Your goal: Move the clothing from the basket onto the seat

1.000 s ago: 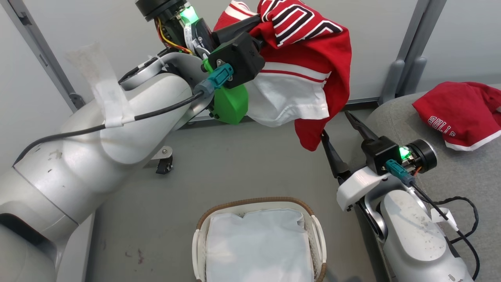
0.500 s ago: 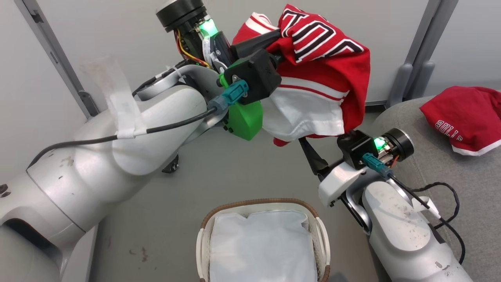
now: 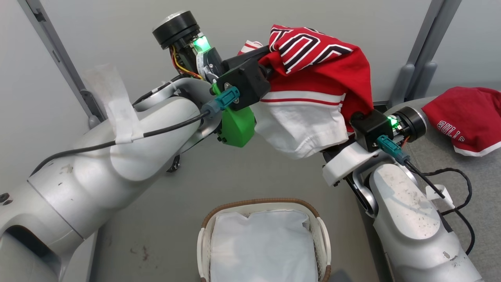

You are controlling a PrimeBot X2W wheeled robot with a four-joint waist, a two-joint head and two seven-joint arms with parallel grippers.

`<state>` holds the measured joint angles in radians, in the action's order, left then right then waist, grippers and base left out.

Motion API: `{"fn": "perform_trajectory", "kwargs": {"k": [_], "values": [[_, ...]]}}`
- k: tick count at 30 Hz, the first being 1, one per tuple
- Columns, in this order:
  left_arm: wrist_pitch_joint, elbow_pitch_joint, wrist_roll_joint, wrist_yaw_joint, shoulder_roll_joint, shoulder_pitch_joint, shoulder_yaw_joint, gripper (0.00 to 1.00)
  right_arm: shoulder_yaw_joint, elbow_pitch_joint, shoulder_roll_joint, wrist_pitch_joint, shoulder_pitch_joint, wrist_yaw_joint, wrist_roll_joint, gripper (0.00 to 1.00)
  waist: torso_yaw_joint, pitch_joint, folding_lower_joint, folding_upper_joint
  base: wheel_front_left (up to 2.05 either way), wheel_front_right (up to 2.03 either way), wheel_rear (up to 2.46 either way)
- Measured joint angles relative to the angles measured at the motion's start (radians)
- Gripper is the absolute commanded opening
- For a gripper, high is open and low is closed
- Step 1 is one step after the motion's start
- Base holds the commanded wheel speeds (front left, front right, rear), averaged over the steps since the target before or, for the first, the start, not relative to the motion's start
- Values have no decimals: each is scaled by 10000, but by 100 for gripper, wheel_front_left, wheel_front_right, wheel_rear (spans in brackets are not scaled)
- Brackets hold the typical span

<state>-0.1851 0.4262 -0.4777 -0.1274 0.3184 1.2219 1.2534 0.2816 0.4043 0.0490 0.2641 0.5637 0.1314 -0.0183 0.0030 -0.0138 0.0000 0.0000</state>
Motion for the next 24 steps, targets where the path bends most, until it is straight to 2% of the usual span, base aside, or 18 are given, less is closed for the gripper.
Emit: {"fn": "perform_trajectory", "kwargs": {"k": [1, 20, 24], "values": [[-8, 40, -48, 0, 12, -14, -2, 0, 4, -42, -2, 0, -14, 0, 0, 0, -4, 8, 0, 0, 0, 0, 0], [-215, 959, -736, -2, 157, -708, -42, 0, -439, -779, -4, 0, -471, 0, -527, 0, -159, 214, 1, 0, 0, 0, 0], [-232, 1122, -920, -2, 104, -985, -12, 14, -453, -823, -4, 0, -475, 0, -619, 0, -177, 248, 0, 0, 0, 0, 0]]}}
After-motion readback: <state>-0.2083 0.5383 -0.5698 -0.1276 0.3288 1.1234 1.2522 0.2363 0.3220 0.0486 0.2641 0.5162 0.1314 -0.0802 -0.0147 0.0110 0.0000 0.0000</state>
